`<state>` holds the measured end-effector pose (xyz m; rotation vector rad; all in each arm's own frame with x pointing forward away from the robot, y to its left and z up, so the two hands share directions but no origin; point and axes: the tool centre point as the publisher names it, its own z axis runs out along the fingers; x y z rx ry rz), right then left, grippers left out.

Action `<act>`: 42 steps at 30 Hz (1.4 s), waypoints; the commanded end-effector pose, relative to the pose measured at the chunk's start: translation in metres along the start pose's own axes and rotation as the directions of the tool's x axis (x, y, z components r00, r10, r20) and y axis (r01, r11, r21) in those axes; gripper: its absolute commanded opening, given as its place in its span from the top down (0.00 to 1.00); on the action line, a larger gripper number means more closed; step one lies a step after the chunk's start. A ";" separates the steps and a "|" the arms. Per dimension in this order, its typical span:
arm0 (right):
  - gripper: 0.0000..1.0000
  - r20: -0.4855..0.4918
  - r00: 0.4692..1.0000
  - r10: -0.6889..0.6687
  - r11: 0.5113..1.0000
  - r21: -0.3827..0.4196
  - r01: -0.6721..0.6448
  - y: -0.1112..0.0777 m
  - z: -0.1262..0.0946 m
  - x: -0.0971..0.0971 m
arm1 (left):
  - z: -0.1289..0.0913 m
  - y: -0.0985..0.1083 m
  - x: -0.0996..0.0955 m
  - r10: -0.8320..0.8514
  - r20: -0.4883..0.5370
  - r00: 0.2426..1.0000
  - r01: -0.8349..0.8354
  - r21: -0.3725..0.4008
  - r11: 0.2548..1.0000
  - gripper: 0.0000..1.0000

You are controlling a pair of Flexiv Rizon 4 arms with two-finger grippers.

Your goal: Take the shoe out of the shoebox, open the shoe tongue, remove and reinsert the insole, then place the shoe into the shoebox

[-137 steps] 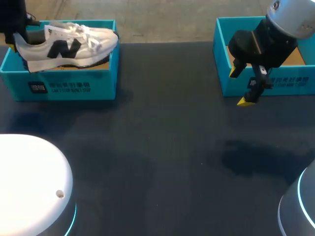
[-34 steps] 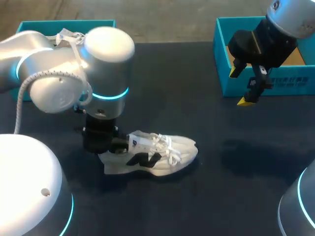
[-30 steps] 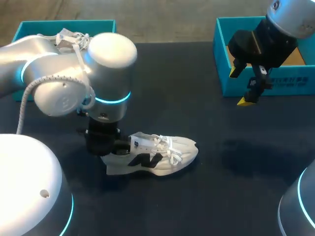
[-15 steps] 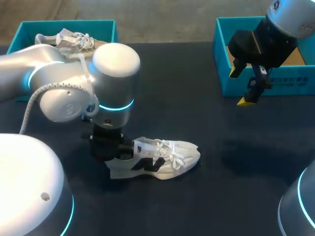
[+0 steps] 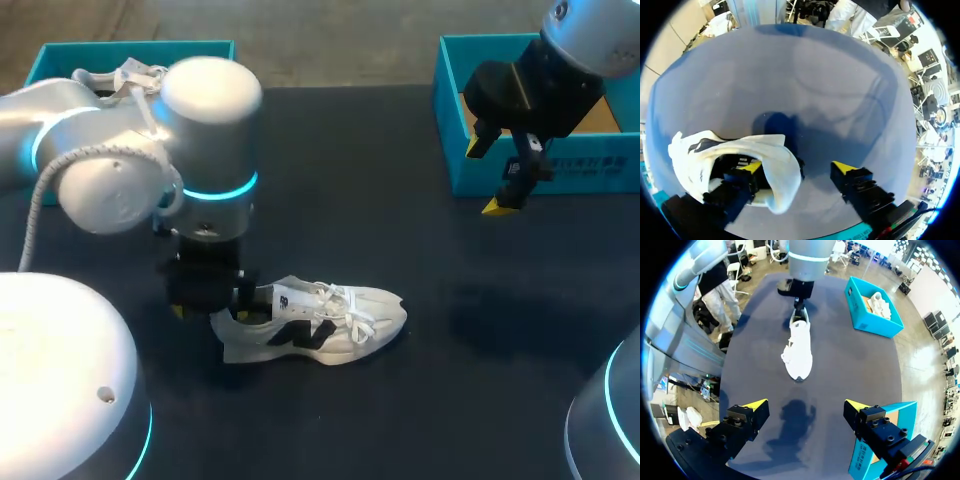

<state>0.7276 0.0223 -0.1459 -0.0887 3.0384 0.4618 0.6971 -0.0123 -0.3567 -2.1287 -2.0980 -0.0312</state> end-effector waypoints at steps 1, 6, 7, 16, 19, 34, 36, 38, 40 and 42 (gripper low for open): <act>0.00 -0.002 1.000 0.001 1.000 0.003 -0.001 0.001 0.001 -0.001 | -0.024 -0.003 0.024 0.002 0.095 0.995 -0.003 0.002 1.000 0.00; 0.00 -0.002 1.000 0.001 1.000 0.003 -0.001 0.001 0.001 -0.001 | -0.049 0.003 0.030 -0.004 0.150 0.989 0.003 0.010 1.000 0.00; 0.00 -0.002 1.000 0.001 1.000 0.003 -0.001 0.001 0.001 -0.001 | -0.055 0.003 0.032 -0.010 0.165 0.986 0.009 0.006 1.000 0.00; 0.00 -0.002 1.000 0.001 1.000 0.003 -0.001 0.001 0.001 -0.001 | -0.069 0.002 0.039 -0.007 0.176 0.984 0.010 -0.013 1.000 0.00; 0.00 -0.002 1.000 0.001 1.000 0.003 -0.001 0.001 0.001 -0.001 | -0.069 0.002 0.039 -0.007 0.176 0.984 0.010 -0.013 1.000 0.00; 0.00 -0.002 1.000 0.001 1.000 0.003 -0.001 0.001 0.001 -0.001 | -0.077 -0.010 0.056 -0.073 0.151 0.986 0.061 0.084 0.995 0.00; 0.00 -0.002 1.000 0.001 1.000 0.003 -0.001 0.001 0.001 -0.001 | -0.084 -0.012 0.063 -0.116 0.162 0.980 0.098 0.114 0.989 0.00; 0.00 -0.002 1.000 0.001 1.000 0.003 -0.001 0.001 0.001 -0.001 | -0.089 -0.010 0.069 -0.193 0.153 0.969 0.171 0.144 0.975 0.00; 0.00 -0.002 1.000 0.001 1.000 0.003 -0.001 0.001 0.001 -0.001 | -0.089 -0.007 0.075 -0.262 0.146 0.954 0.236 0.175 0.956 0.00; 0.00 -0.002 1.000 0.001 1.000 0.003 -0.001 0.001 0.001 -0.001 | -0.087 -0.002 0.083 -0.357 0.136 0.924 0.318 0.243 0.916 0.00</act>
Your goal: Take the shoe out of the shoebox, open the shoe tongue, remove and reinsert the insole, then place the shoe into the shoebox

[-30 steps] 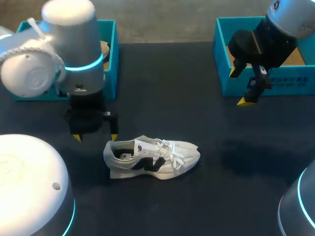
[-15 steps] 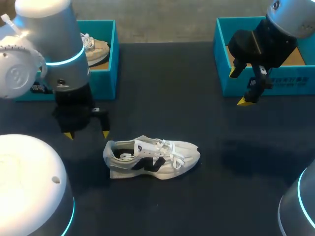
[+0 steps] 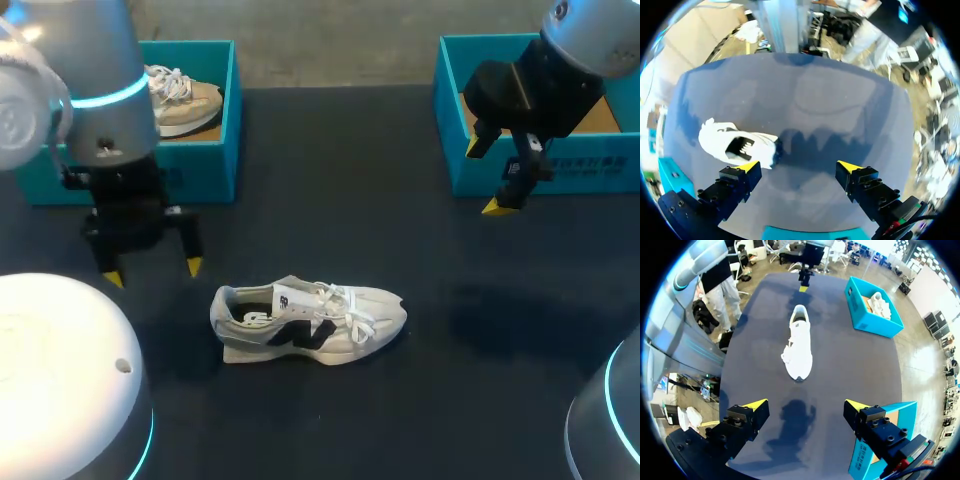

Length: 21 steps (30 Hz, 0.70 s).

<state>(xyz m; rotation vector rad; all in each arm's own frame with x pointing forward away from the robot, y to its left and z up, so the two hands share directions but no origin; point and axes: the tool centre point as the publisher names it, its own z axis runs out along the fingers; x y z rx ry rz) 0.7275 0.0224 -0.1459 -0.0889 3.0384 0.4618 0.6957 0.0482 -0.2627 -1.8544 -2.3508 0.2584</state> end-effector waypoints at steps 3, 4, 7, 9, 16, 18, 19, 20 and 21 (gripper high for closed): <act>0.00 -0.002 1.000 0.001 1.000 0.003 -0.001 0.001 0.001 -0.001 | -0.003 0.018 0.018 -0.262 0.062 0.963 0.246 0.186 0.951 0.00; 0.00 -0.002 1.000 0.001 1.000 0.003 -0.001 0.001 0.001 -0.001 | -0.003 0.020 0.021 -0.318 0.088 0.944 0.289 0.243 0.926 0.00; 0.00 -0.002 1.000 0.001 1.000 0.003 -0.001 0.001 0.001 -0.001 | -0.004 0.022 0.030 -0.425 0.132 0.895 0.366 0.325 0.872 0.00; 0.00 -0.002 1.000 0.001 1.000 0.003 -0.001 0.001 0.001 -0.001 | -0.004 0.022 0.035 -0.491 0.177 0.853 0.409 0.358 0.840 0.00; 0.00 -0.002 1.000 0.001 1.000 0.003 -0.001 0.001 0.001 -0.001 | 0.002 0.026 0.043 -0.629 0.207 0.749 0.451 0.536 0.714 0.00; 0.00 -0.002 1.000 0.001 1.000 0.003 -0.001 0.001 0.001 -0.001 | 0.005 0.025 0.044 -0.642 0.186 0.744 0.456 0.561 0.691 0.00; 0.00 -0.002 1.000 0.001 1.000 0.003 -0.001 0.001 0.001 -0.001 | 0.006 0.024 0.045 -0.646 0.168 0.745 0.473 0.550 0.688 0.00; 0.00 -0.002 1.000 0.001 1.000 0.003 -0.001 0.001 0.001 -0.001 | 0.006 0.024 0.045 -0.646 0.168 0.745 0.473 0.550 0.688 0.00; 0.00 -0.002 1.000 0.001 1.000 0.003 -0.001 0.001 0.001 -0.001 | 0.006 0.024 0.045 -0.646 0.168 0.745 0.473 0.550 0.688 0.00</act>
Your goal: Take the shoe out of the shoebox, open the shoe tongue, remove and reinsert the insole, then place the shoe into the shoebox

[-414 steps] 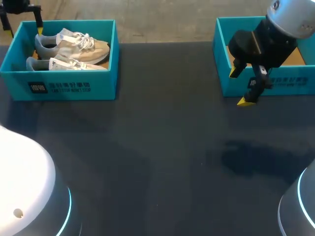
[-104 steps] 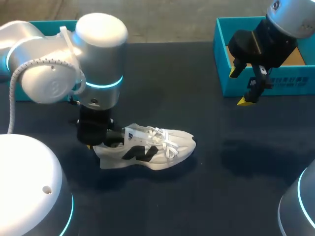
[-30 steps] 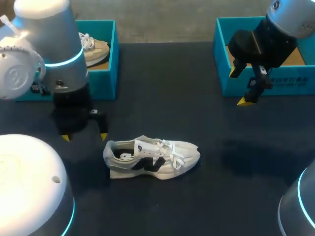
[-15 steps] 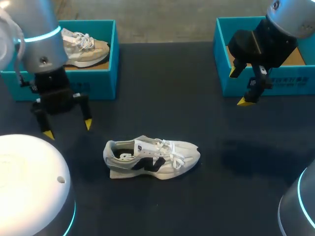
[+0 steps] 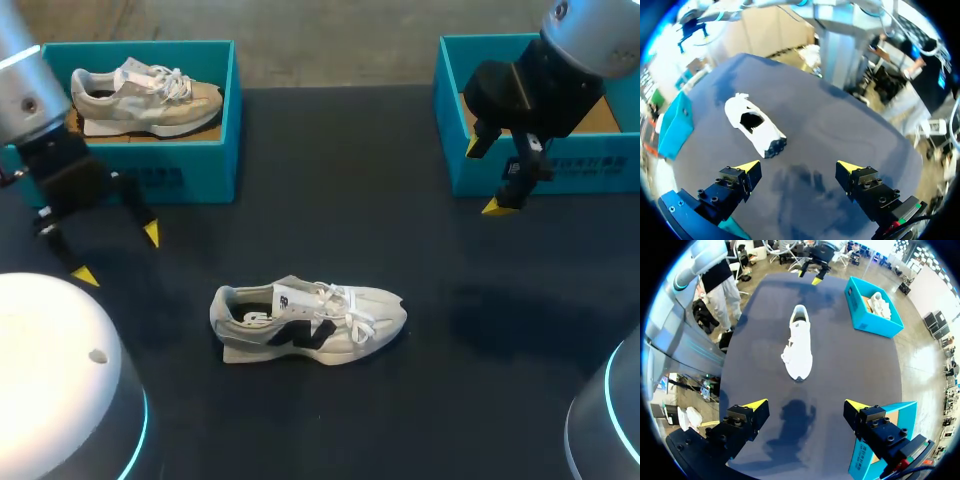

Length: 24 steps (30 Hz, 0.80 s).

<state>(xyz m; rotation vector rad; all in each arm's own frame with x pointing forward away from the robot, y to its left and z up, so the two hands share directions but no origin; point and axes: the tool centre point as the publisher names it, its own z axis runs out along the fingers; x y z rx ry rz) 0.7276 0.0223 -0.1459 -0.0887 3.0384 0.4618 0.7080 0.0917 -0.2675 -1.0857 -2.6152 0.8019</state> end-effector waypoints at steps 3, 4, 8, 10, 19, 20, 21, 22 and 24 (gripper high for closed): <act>0.00 -0.002 1.000 0.001 1.000 0.003 -0.001 0.001 0.001 -0.001 | 0.004 0.006 0.005 -0.145 0.095 0.985 0.127 0.173 0.977 0.00; 0.00 -0.002 1.000 0.001 1.000 0.003 -0.001 0.001 0.001 -0.001 | 0.004 0.006 0.005 -0.145 0.095 0.985 0.127 0.173 0.977 0.00; 0.00 -0.002 1.000 0.001 1.000 0.003 -0.001 0.001 0.001 -0.001 | 0.004 0.006 0.005 -0.145 0.095 0.985 0.127 0.173 0.977 0.00; 0.00 -0.002 1.000 0.001 1.000 0.003 -0.001 0.001 0.001 -0.001 | 0.004 0.006 0.005 -0.145 0.095 0.985 0.127 0.173 0.977 0.00; 0.00 -0.002 1.000 0.001 1.000 0.003 -0.001 0.001 0.001 -0.001 | 0.011 0.002 0.004 -0.320 0.178 0.931 0.248 0.337 0.908 0.00; 0.00 -0.002 1.000 0.001 1.000 0.003 -0.001 0.001 0.001 -0.001 | 0.012 0.002 0.004 -0.345 0.187 0.920 0.265 0.351 0.898 0.00; 0.00 -0.002 1.000 0.001 1.000 0.003 -0.001 0.001 0.001 -0.001 | 0.015 0.003 0.004 -0.345 0.193 0.919 0.263 0.354 0.897 0.00; 0.00 -0.002 1.000 0.001 1.000 0.003 -0.001 0.001 0.001 -0.001 | 0.018 0.003 0.005 -0.377 0.197 0.905 0.284 0.379 0.881 0.00; 0.00 -0.002 1.000 0.001 1.000 0.003 -0.001 0.001 0.001 -0.001 | 0.026 0.004 0.006 -0.396 0.194 0.897 0.301 0.387 0.871 0.00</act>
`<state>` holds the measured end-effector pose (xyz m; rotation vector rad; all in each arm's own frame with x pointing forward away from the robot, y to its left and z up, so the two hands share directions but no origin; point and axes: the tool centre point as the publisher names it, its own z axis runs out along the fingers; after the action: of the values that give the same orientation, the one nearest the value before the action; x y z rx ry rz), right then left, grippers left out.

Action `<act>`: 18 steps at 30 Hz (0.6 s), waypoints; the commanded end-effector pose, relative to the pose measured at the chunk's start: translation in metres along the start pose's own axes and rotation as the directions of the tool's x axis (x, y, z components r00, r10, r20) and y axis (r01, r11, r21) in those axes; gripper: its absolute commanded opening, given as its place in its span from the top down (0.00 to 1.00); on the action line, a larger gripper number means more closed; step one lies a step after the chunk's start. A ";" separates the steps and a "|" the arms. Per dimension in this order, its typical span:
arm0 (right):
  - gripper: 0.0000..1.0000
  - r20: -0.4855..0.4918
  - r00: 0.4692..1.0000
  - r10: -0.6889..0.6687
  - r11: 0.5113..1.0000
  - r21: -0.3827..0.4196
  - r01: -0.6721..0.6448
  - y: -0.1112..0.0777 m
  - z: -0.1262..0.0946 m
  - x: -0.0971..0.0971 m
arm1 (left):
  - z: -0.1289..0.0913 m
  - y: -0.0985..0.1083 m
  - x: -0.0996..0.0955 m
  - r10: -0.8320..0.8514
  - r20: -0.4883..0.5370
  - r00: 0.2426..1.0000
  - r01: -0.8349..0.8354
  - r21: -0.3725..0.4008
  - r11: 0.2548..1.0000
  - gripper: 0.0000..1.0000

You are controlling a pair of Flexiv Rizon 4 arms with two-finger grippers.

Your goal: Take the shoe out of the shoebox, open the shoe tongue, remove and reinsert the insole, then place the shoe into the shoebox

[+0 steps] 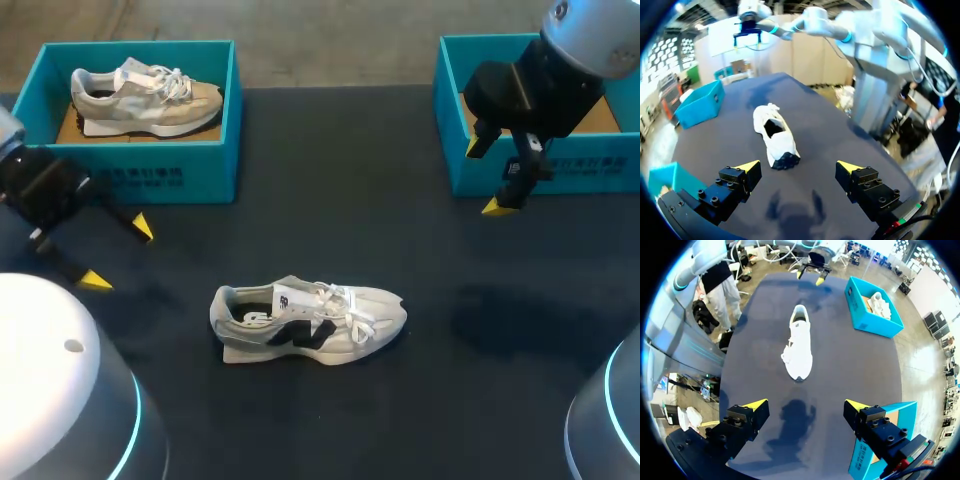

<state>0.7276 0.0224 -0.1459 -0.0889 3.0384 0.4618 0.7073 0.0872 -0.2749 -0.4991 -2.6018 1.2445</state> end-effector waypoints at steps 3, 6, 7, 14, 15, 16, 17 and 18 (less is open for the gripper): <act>0.00 -0.002 1.000 0.001 1.000 0.003 -0.001 0.001 0.001 -0.001 | 0.022 0.014 0.012 -0.074 0.077 0.994 0.070 0.061 0.996 0.00; 0.00 -0.002 1.000 0.001 1.000 0.003 -0.001 0.001 0.001 -0.001 | 0.026 0.014 0.015 -0.101 0.097 0.990 0.092 0.092 0.992 0.00; 0.00 -0.002 1.000 0.001 1.000 0.003 -0.001 0.001 0.001 -0.001 | 0.027 0.014 0.016 -0.105 0.112 0.988 0.094 0.097 0.991 0.00; 0.00 -0.002 1.000 0.001 1.000 0.003 -0.001 0.001 0.001 -0.001 | 0.040 0.015 0.025 -0.186 0.153 0.971 0.166 0.139 0.976 0.00; 0.00 -0.002 1.000 0.001 1.000 0.003 -0.001 0.001 0.001 -0.001 | 0.042 0.016 0.024 -0.206 0.161 0.965 0.180 0.158 0.971 0.00; 0.00 -0.002 1.000 0.001 1.000 0.003 -0.001 0.001 0.001 -0.001 | 0.045 0.017 0.024 -0.210 0.165 0.964 0.184 0.162 0.970 0.00; 0.00 -0.002 1.000 0.001 1.000 0.003 -0.001 0.001 0.001 -0.001 | 0.048 0.018 0.025 -0.214 0.174 0.961 0.187 0.162 0.969 0.00; 0.00 -0.002 1.000 0.001 1.000 0.003 -0.001 0.001 0.001 -0.001 | 0.052 0.018 0.025 -0.216 0.185 0.959 0.186 0.170 0.968 0.00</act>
<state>0.7276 0.0223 -0.1459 -0.0886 3.0384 0.4618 0.6786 0.0760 -0.3127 -0.1287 -2.5591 1.4282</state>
